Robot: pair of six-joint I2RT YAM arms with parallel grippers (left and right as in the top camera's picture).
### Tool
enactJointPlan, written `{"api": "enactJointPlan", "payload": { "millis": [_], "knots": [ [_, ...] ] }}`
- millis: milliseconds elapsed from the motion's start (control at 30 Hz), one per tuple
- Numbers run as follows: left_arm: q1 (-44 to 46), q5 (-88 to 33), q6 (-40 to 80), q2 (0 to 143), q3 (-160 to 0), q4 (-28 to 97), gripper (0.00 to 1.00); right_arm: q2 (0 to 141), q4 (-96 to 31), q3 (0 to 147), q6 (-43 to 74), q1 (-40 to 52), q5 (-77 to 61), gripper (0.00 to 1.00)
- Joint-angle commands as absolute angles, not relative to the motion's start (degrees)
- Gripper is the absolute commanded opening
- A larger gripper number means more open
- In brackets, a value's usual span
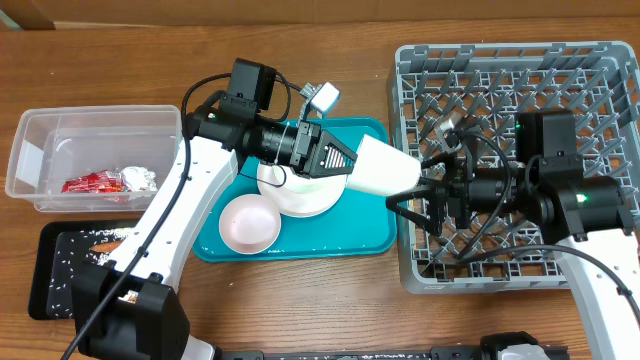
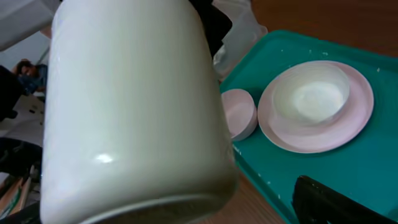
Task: Sort waste into correct bins and load items into the dishwasher
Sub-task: 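Lift the cup toward the rack and pass it to the right gripper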
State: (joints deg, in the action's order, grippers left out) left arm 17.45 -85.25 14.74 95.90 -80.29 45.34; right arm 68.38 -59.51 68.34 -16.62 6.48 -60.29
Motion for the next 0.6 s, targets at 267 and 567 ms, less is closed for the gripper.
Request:
{"api": "enactJointPlan", "payload": {
  "millis": [267,567],
  "knots": [
    [17.74,-86.76,13.26,95.18,-80.88,45.17,0.04,67.79,-56.82,71.77,-18.02,6.72,-70.76,0.95],
    [18.41,-84.9,13.26,95.18,-80.88,45.06,0.04,67.79,-53.65,71.77,-14.55,6.72,-70.83,0.81]
  ]
}}
